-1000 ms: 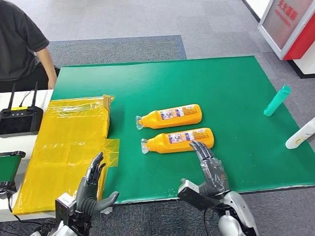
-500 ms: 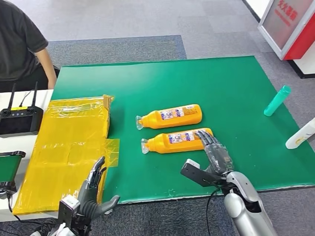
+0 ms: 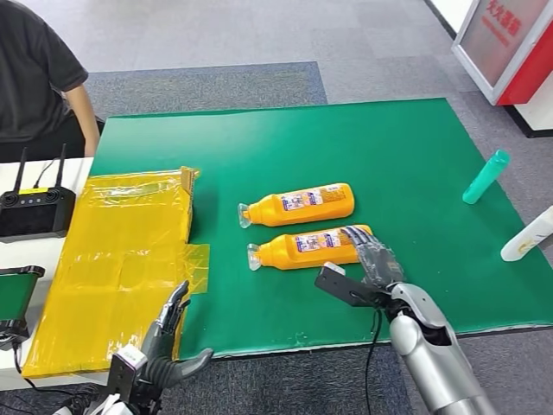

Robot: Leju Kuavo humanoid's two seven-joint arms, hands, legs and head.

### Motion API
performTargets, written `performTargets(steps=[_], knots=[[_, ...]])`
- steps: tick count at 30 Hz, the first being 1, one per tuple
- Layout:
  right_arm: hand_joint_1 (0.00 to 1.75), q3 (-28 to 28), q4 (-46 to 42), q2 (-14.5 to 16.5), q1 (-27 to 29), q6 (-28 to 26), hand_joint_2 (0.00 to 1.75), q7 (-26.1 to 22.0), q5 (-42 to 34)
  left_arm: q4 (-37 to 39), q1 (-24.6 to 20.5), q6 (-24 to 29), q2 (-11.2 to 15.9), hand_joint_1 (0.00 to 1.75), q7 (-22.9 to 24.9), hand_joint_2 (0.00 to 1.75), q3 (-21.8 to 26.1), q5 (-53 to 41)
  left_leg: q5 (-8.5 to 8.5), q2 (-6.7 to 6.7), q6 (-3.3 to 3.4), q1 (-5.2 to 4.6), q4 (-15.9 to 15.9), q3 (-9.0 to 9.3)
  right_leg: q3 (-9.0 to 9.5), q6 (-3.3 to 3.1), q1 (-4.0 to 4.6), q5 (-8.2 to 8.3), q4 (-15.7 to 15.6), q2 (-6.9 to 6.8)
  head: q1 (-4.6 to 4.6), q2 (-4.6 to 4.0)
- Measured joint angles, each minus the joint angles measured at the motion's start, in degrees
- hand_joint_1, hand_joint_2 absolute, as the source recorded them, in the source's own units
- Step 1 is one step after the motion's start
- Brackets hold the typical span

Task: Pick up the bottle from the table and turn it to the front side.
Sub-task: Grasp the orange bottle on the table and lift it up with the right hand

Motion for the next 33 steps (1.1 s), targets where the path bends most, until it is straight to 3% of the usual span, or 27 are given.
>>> performTargets(steps=[8,16,24,33], knots=[[0.0,2.5,9.2,0.0,-11.6,3.7,1.75,2.3,0.6,-0.1,-1.4,0.6,-0.1,0.0,0.0,1.75,-0.4,2.9,0.14,0.0,0.02,0.0,0.0,-0.01,-0.03,0.03,0.0,0.16,0.0,0.0,-0.01,0.0],[0.0,4.5,15.2,0.0,-18.9,5.7,1.75,3.3,1.1,-0.1,-1.9,1.6,0.2,0.0,0.0,1.75,-1.4,4.0,0.15,0.0,0.02,0.0,0.0,-0.03,-0.03,0.03,0.0,0.18,0.0,0.0,-0.01,0.0],[0.0,6.3,19.4,0.0,-22.7,7.6,1.75,3.6,1.7,-0.1,-2.0,2.2,0.4,0.0,0.0,1.75,-1.8,4.2,0.14,0.0,0.02,0.0,0.0,-0.03,-0.03,0.02,0.0,0.18,0.0,0.0,-0.01,0.0],[0.0,9.2,26.5,0.1,-26.9,13.7,1.75,1.4,0.9,-0.1,-2.2,2.6,0.7,0.0,0.0,1.75,-1.8,4.9,0.17,0.0,0.01,0.0,0.0,0.0,-0.01,0.02,0.0,0.21,0.0,-0.01,0.0,0.0]])
